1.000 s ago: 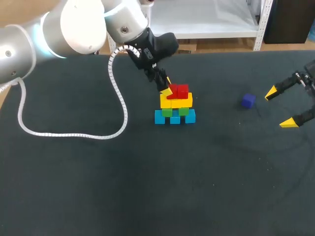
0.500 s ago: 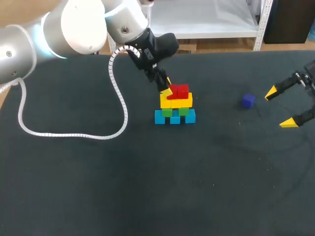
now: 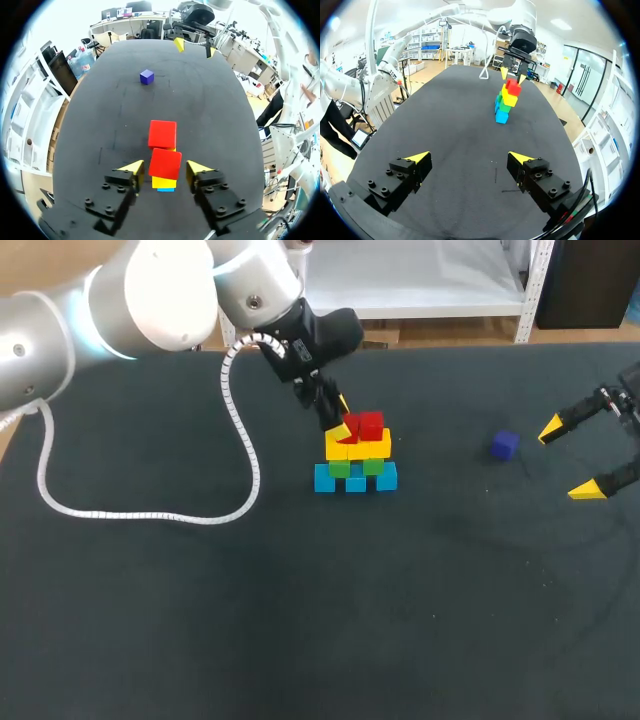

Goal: Place the blue cubes, place green cubes on the blue cubes, place the yellow cubes on the green cubes, then place the red cubes on the yellow cubes, and place purple cube on the red cubes.

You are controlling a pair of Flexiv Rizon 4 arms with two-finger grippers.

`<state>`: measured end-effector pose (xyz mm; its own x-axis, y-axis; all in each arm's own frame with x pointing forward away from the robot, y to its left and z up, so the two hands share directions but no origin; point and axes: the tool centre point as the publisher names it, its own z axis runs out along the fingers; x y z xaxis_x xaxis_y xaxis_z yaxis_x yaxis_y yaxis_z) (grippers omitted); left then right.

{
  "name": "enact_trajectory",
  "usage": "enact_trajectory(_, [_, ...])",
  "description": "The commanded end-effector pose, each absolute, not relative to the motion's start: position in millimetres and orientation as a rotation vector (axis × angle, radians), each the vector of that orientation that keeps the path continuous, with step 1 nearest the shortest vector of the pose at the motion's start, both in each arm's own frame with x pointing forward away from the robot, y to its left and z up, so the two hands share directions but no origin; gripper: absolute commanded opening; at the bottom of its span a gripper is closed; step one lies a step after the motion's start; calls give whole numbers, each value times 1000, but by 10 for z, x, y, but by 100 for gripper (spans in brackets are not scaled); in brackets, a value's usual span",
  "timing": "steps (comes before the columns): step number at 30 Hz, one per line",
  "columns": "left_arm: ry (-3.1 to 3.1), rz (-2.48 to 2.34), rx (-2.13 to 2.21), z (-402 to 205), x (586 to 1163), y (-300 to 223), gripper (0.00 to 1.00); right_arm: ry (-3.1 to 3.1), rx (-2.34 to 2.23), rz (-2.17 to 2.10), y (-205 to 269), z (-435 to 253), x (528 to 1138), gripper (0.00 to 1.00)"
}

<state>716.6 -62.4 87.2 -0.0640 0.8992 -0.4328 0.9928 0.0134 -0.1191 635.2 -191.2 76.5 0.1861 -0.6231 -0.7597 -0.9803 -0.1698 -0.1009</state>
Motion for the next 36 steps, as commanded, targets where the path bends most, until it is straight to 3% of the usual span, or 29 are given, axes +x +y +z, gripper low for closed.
enact_trajectory(1, [2055,-583,1977,874,7188,-624,100,1499,-1870,774,-1911,762,6357,100])
enact_trajectory(36, [2043,-578,1988,859,7318,-837,100,1499,-1870,774,-1911,762,6357,100])
